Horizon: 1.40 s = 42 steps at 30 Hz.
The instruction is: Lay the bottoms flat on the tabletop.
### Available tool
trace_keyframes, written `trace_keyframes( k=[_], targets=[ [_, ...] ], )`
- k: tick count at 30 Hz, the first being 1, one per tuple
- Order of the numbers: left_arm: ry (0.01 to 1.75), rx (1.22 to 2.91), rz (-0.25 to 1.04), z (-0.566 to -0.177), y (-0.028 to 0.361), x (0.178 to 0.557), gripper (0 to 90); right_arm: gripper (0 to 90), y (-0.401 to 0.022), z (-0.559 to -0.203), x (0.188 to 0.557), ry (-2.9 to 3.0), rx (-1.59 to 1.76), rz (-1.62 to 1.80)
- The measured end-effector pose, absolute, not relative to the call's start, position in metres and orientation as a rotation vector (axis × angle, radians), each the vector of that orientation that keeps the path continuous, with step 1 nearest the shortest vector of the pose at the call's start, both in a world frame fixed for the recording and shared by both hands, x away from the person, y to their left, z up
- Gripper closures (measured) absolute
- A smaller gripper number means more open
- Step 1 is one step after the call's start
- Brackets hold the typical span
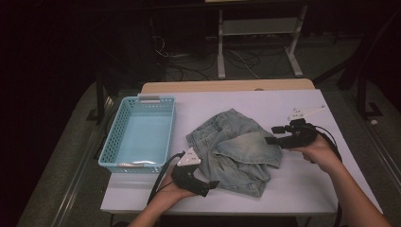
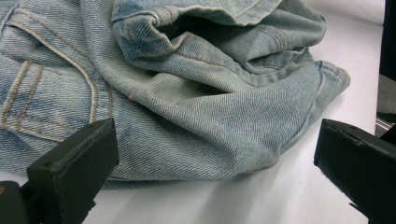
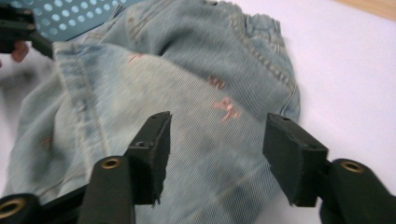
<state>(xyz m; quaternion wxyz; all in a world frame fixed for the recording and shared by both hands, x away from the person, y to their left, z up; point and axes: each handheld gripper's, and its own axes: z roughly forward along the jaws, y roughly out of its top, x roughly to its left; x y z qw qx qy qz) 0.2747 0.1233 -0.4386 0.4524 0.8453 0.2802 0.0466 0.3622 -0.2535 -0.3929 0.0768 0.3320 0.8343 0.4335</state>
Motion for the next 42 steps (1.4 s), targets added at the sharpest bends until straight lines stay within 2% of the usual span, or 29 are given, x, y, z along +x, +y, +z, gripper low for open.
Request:
trace_keyframes(
  k=[4, 20, 27, 31, 37, 42],
  targets=[
    [0.692, 2.087, 0.116, -0.438, 0.124, 0.275, 0.0, 34.4, -0.245, -0.399, 0.378, 2.527, 1.004, 1.307],
    [0.692, 2.084, 0.118, -0.438, 0.125, 0.275, 0.0, 37.9, -0.237, -0.417, 0.433, 2.479, 1.144, 1.267],
    [0.691, 2.083, 0.117, -0.438, 0.125, 0.275, 0.0, 29.9, -0.228, -0.435, 0.448, 2.527, 1.149, 1.292],
    [0.692, 2.082, 0.117, -0.438, 0.125, 0.275, 0.0, 29.3, -0.221, -0.443, 0.451, 2.558, 1.117, 1.277],
    [0.69, 2.085, 0.116, -0.438, 0.125, 0.275, 0.0, 42.4, -0.211, -0.45, 0.45, 2.592, 1.071, 1.198],
    [0.688, 2.086, 0.113, -0.438, 0.125, 0.275, 0.0, 63.8, -0.208, -0.449, 0.448, 2.587, 1.062, 1.171]
  ],
)
